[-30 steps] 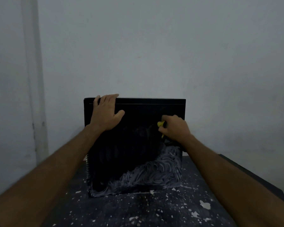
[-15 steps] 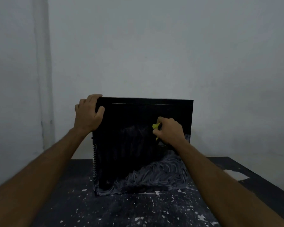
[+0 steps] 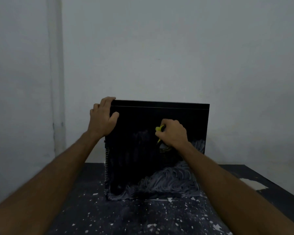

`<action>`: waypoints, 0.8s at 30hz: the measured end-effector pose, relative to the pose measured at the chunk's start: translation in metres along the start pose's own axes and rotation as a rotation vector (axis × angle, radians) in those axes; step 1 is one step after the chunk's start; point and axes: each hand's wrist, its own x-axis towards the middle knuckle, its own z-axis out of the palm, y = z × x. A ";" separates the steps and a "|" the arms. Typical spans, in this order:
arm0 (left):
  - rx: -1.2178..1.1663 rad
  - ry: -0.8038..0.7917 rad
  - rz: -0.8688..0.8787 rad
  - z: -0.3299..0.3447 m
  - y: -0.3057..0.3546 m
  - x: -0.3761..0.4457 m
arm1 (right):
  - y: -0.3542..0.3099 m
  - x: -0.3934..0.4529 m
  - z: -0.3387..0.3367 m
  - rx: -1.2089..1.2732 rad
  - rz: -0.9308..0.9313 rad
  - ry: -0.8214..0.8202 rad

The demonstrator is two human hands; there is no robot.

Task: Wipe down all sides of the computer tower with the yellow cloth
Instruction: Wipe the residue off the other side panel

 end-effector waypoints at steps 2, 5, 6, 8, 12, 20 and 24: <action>-0.007 -0.008 -0.004 0.000 0.001 -0.001 | -0.006 0.000 0.006 0.054 0.020 0.096; -0.031 -0.011 -0.003 0.000 0.001 0.000 | -0.016 -0.006 0.013 0.022 -0.111 -0.084; -0.034 -0.017 -0.003 -0.001 0.000 0.000 | -0.018 -0.005 0.012 0.016 -0.079 -0.097; -0.039 -0.036 -0.004 -0.003 -0.002 0.002 | -0.019 -0.001 0.012 0.075 0.027 0.054; -0.059 -0.055 -0.015 -0.002 -0.003 0.002 | -0.029 -0.008 0.026 0.019 -0.145 -0.036; -0.104 -0.123 -0.012 -0.011 -0.010 0.007 | -0.053 0.000 0.027 0.020 -0.164 -0.123; -0.137 -0.215 0.027 -0.024 -0.027 0.017 | -0.058 0.005 0.029 0.106 -0.036 0.084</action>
